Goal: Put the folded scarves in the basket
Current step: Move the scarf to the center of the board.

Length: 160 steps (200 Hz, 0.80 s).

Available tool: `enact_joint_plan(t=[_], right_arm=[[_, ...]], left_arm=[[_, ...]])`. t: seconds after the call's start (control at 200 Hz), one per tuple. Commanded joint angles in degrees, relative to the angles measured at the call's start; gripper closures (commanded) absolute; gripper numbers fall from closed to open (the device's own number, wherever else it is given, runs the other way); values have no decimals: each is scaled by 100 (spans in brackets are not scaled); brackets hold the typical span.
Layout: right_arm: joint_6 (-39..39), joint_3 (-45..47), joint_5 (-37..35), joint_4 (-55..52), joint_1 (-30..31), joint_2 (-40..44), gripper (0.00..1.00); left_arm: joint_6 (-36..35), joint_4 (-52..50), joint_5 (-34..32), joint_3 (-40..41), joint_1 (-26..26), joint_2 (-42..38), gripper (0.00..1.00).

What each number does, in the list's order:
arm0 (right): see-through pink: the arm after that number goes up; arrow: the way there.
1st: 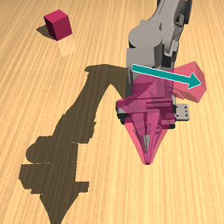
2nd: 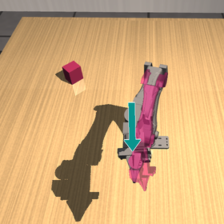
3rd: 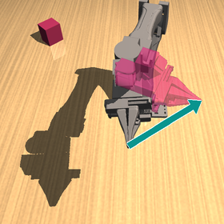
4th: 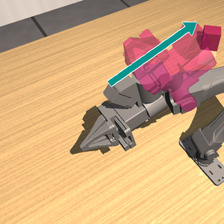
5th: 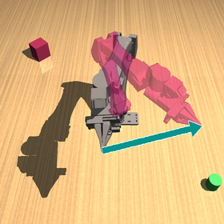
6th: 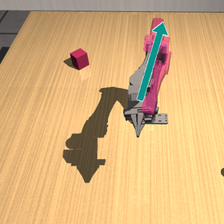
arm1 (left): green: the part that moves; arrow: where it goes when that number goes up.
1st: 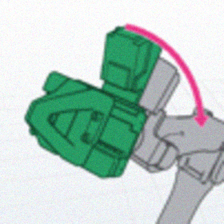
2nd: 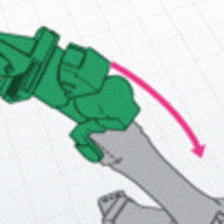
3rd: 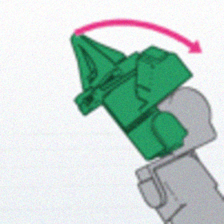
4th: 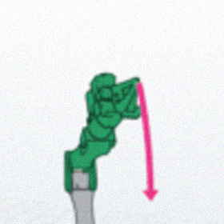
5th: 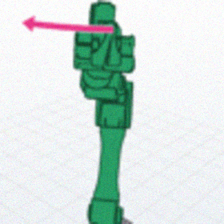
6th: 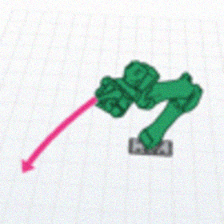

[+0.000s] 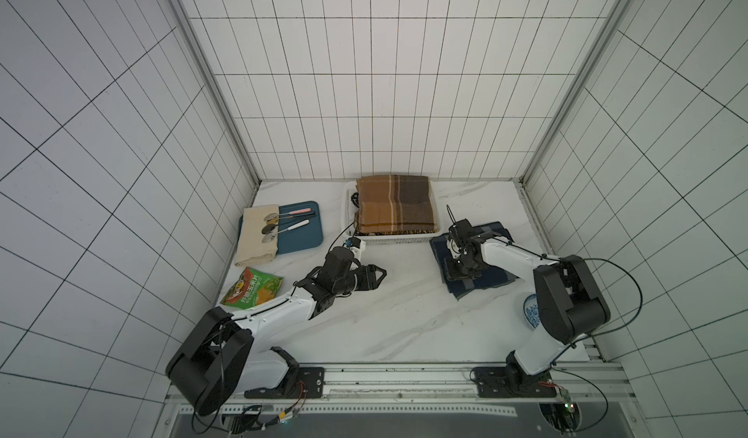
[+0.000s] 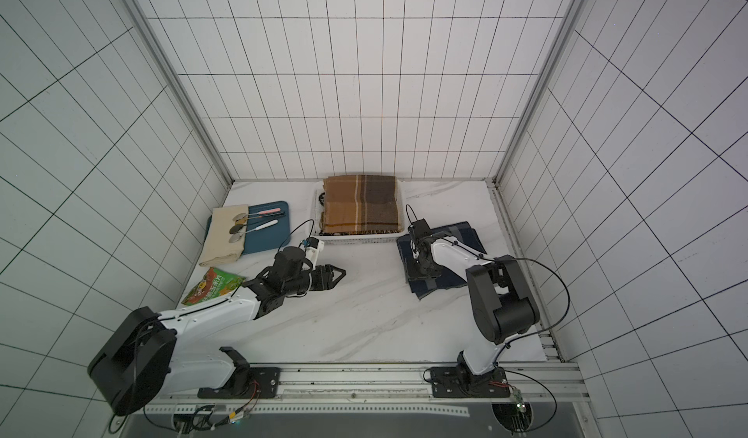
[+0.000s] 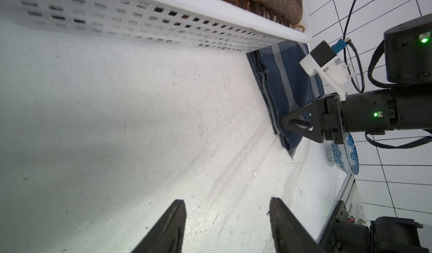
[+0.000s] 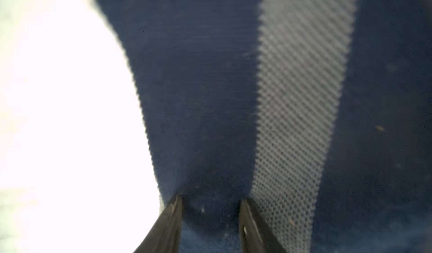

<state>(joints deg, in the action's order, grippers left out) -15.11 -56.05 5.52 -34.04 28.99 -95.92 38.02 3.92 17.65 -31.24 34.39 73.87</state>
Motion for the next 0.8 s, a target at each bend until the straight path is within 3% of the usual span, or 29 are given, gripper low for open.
enact_joint_plan(t=[0.0,0.465,0.63,0.795], right_arm=[[-265,530,247,-97,692,-149,57],[-1099,1277,163,949,2448,288,60],[-1257,1259,940,1876,2809,390,61],[-1210,1034,115,1744,2918,1083,54]], left_arm=[[-66,38,113,-145,13,135,30],[-15,94,189,-206,9,484,30],[-14,3,90,-252,4,665,30],[-36,-57,114,-369,7,1027,29]])
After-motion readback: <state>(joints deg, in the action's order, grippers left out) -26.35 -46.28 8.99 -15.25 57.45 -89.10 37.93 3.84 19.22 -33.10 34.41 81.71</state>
